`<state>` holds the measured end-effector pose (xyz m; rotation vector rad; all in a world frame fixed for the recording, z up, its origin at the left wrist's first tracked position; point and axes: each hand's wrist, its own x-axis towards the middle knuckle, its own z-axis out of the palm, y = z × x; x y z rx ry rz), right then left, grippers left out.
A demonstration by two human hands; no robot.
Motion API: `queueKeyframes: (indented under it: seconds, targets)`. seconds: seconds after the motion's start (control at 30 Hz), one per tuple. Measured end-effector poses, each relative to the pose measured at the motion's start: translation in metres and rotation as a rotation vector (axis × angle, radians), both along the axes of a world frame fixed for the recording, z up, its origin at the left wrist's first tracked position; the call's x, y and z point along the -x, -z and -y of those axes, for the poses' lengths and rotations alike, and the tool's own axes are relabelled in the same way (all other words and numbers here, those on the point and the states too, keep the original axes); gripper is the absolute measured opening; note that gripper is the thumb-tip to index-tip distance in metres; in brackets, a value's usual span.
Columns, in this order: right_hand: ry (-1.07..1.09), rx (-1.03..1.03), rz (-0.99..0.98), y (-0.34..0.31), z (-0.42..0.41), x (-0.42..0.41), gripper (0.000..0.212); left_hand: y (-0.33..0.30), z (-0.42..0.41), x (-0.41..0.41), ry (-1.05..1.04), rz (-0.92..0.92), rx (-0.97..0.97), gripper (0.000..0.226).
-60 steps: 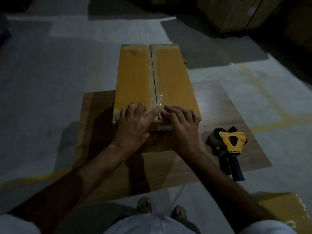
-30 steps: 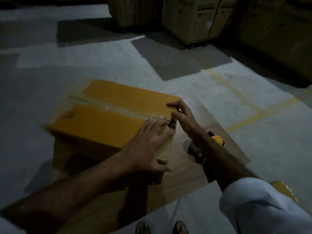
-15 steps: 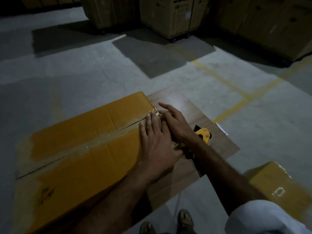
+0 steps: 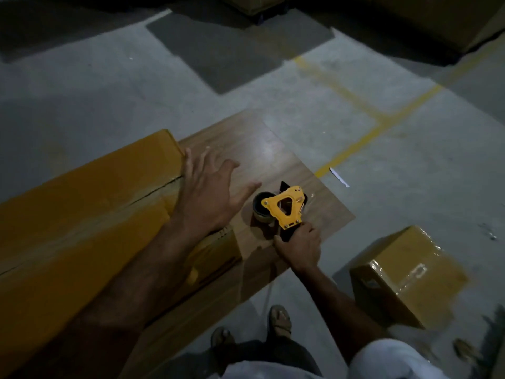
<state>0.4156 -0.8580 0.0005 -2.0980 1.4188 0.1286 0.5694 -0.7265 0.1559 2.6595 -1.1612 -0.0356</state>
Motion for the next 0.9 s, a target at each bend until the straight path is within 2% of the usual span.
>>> queueKeyframes:
  seconds: [0.1, 0.2, 0.33, 0.4, 0.5, 0.67, 0.8, 0.9]
  targets:
    - [-0.022, -0.074, -0.031, 0.010, 0.006, -0.004, 0.069, 0.003, 0.016, 0.006, 0.025, 0.073, -0.116, 0.084]
    - [-0.058, -0.117, -0.059, 0.015, 0.014, -0.009, 0.044, 0.008, 0.030, 0.013, 0.074, 0.101, -0.196, 0.093]
    - [-0.110, -0.139, -0.016, 0.018, 0.020, -0.010, 0.027, 0.011, 0.037, 0.017, 0.092, 0.147, -0.242, 0.090]
    - [-0.117, -0.113, 0.050, 0.011, 0.020, -0.012, 0.024, 0.008, 0.036, 0.015, 0.053, 0.134, -0.185, 0.088]
    - [-0.095, -0.129, 0.241, -0.013, 0.024, -0.026, 0.021, 0.001, 0.027, 0.006, -0.038, 0.117, 0.021, 0.078]
    - [-0.136, -0.344, 0.589, -0.086, 0.032, -0.081, 0.030, -0.010, -0.009, -0.048, -0.296, 0.091, 0.320, 0.040]
    - [-0.291, -0.687, 0.809, -0.142, 0.021, -0.124, 0.023, -0.015, -0.045, -0.102, -0.321, 0.027, 0.394, 0.050]
    - [-0.365, -0.900, 0.836, -0.167, 0.004, -0.151, 0.023, -0.016, -0.070, -0.132, -0.305, -0.184, 0.364, 0.070]
